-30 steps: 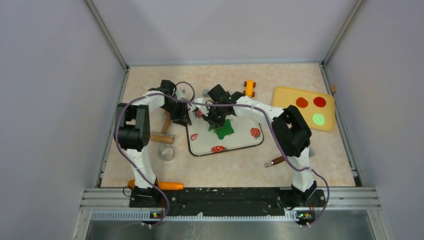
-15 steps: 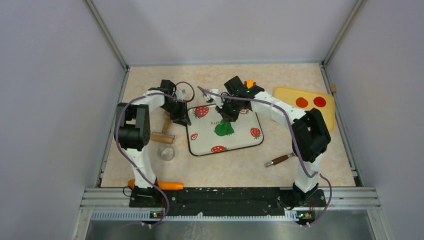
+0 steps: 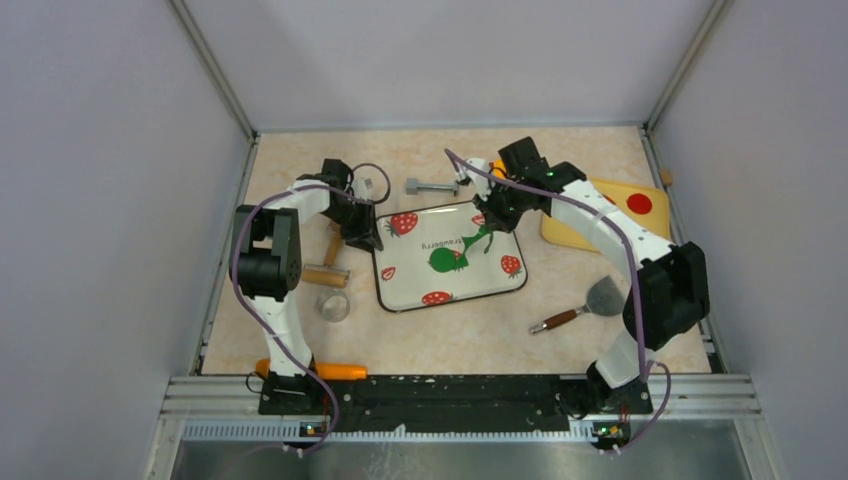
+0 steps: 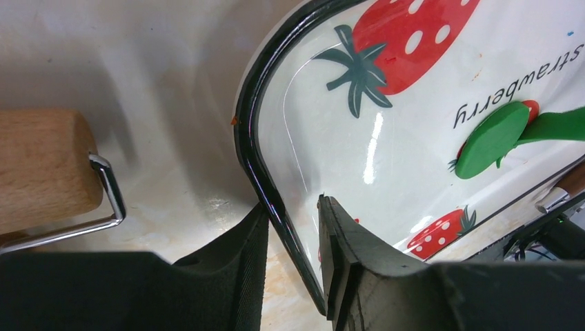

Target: Roll out the dumpling wrappers from the dough

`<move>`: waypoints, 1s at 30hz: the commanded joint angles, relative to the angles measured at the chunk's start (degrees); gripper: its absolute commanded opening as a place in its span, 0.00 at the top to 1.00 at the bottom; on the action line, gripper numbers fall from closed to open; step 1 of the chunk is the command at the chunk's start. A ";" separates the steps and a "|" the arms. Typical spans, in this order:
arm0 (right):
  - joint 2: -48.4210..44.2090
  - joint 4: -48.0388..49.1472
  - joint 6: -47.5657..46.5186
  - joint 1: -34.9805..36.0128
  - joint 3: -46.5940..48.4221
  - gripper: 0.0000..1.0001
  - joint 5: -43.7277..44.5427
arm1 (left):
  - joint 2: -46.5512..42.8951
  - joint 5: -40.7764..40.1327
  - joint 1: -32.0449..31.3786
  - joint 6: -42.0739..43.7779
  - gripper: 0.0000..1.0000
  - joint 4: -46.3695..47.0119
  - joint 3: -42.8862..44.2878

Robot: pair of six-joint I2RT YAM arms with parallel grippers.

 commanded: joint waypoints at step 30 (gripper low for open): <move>5.42 1.04 15.40 -12.84 8.73 0.41 -19.60 | -7.65 4.79 -0.48 5.28 0.52 -0.18 4.75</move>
